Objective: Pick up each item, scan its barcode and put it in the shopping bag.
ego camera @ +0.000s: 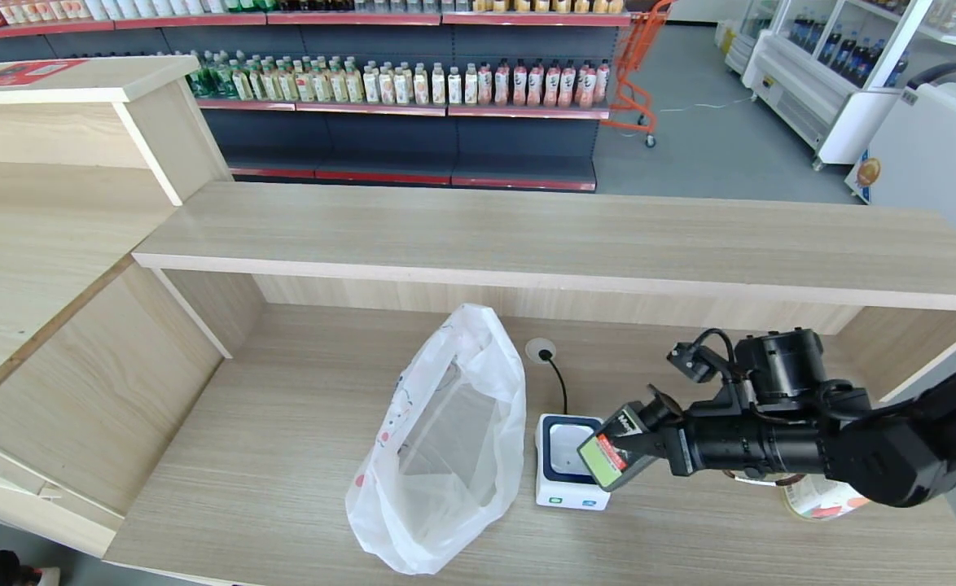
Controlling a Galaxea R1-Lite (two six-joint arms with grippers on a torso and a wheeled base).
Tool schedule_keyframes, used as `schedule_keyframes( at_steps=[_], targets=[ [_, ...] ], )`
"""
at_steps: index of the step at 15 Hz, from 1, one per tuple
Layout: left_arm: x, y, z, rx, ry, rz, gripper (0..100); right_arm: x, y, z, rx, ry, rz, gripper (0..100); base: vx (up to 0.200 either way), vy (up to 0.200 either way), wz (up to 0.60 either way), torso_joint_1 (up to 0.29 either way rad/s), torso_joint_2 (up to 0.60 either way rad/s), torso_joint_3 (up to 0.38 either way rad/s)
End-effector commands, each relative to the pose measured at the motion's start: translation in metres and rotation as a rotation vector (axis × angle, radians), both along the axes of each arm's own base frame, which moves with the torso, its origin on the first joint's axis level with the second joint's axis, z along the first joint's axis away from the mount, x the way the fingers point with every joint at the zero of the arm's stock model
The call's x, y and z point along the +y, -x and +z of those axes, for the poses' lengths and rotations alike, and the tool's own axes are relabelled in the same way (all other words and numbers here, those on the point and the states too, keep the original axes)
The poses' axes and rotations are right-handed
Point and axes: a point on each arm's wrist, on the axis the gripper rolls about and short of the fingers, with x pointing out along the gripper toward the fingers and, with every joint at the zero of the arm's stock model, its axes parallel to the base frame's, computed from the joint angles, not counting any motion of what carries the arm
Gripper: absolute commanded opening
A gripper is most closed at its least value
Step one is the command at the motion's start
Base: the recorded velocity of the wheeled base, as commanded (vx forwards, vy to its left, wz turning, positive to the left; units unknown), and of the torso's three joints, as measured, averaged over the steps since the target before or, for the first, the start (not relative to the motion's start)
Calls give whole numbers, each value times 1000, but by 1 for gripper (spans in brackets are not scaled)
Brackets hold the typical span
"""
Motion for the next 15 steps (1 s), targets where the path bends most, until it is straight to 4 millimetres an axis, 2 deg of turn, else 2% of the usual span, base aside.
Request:
schedule_keyframes(
  at_steps=[1,5,10,11,13,14,15],
  targets=[
    [0,0,0,-1,0,0,100,20,-11,-19,36,17,33,0,0,0,0,0,0,0],
    [0,0,0,-1,0,0,100,36,-26,-28,-6,51,12,0,0,0,0,0,0,0],
    [0,0,0,-1,0,0,100,45,-25,-23,-27,39,31,0,0,0,0,0,0,0],
    [0,0,0,-1,0,0,100,45,-24,-17,-31,25,22,0,0,0,0,0,0,0],
    [0,0,0,-1,0,0,100,39,-12,24,-61,-75,-36,0,0,0,0,0,0,0],
    [0,0,0,-1,0,0,100,33,-1,45,-91,-113,-55,0,0,0,0,0,0,0],
    [0,0,0,-1,0,0,100,29,6,53,-110,-120,-59,0,0,0,0,0,0,0]
  ],
)
